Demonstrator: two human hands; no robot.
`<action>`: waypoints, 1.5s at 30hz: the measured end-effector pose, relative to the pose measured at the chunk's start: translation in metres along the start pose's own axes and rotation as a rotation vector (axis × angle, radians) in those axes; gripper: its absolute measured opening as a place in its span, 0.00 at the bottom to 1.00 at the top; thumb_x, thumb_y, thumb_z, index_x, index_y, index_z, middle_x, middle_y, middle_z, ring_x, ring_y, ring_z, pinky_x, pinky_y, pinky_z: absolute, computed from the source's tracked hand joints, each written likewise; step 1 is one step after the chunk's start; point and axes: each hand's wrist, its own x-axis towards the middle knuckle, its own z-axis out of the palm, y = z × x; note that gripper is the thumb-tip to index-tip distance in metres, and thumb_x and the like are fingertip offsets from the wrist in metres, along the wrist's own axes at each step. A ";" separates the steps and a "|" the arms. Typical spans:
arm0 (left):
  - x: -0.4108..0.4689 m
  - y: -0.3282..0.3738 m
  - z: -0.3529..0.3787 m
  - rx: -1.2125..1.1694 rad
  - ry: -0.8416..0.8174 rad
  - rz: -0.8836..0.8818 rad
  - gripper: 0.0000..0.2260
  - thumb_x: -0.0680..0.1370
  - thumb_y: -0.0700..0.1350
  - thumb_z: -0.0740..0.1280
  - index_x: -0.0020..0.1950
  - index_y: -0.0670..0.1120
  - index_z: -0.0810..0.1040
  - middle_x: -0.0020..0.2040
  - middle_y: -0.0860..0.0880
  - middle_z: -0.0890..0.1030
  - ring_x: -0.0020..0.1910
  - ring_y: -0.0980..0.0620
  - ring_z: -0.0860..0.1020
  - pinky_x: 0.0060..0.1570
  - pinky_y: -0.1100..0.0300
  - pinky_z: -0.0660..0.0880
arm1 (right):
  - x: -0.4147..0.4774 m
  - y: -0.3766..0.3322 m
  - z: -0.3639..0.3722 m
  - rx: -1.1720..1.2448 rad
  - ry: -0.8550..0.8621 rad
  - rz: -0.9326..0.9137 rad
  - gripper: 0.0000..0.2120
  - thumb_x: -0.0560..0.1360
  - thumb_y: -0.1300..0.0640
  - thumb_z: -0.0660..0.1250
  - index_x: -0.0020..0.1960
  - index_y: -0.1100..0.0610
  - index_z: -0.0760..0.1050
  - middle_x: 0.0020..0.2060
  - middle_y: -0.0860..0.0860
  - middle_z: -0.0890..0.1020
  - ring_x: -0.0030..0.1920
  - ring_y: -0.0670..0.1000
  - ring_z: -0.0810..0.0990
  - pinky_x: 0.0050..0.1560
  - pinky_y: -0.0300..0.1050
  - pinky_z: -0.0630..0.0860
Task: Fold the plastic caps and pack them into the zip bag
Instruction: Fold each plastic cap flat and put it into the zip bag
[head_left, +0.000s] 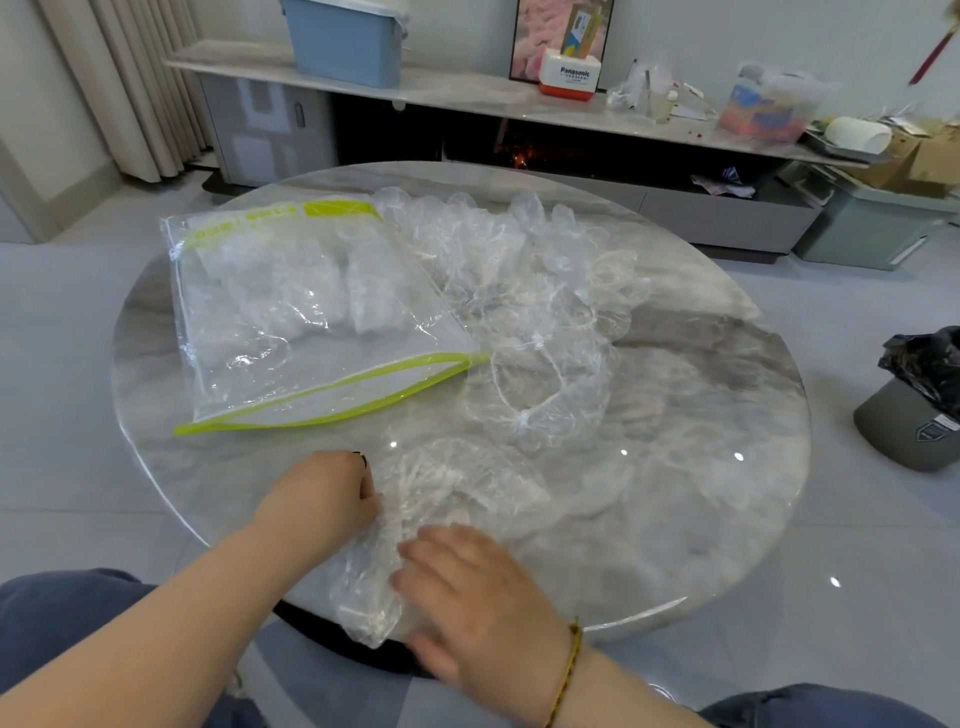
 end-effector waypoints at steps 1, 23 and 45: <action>0.000 -0.001 -0.001 -0.020 -0.001 -0.006 0.13 0.76 0.46 0.63 0.32 0.53 0.65 0.32 0.56 0.70 0.40 0.52 0.75 0.34 0.63 0.66 | -0.001 -0.008 0.007 -0.036 -0.054 -0.032 0.26 0.59 0.43 0.70 0.52 0.53 0.69 0.49 0.47 0.82 0.55 0.47 0.72 0.60 0.41 0.66; -0.018 0.014 -0.011 -0.118 -0.055 0.493 0.51 0.50 0.80 0.33 0.46 0.52 0.80 0.50 0.62 0.77 0.48 0.62 0.67 0.50 0.76 0.58 | -0.004 0.020 -0.018 0.868 0.350 1.267 0.15 0.72 0.69 0.65 0.30 0.57 0.66 0.23 0.50 0.72 0.21 0.41 0.69 0.23 0.29 0.66; -0.006 0.036 0.011 -0.218 0.172 0.648 0.07 0.63 0.49 0.57 0.38 0.58 0.62 0.38 0.59 0.76 0.42 0.61 0.68 0.48 0.75 0.57 | -0.024 0.019 -0.016 -0.011 0.046 0.435 0.14 0.66 0.50 0.59 0.51 0.50 0.67 0.51 0.47 0.80 0.58 0.48 0.70 0.61 0.44 0.64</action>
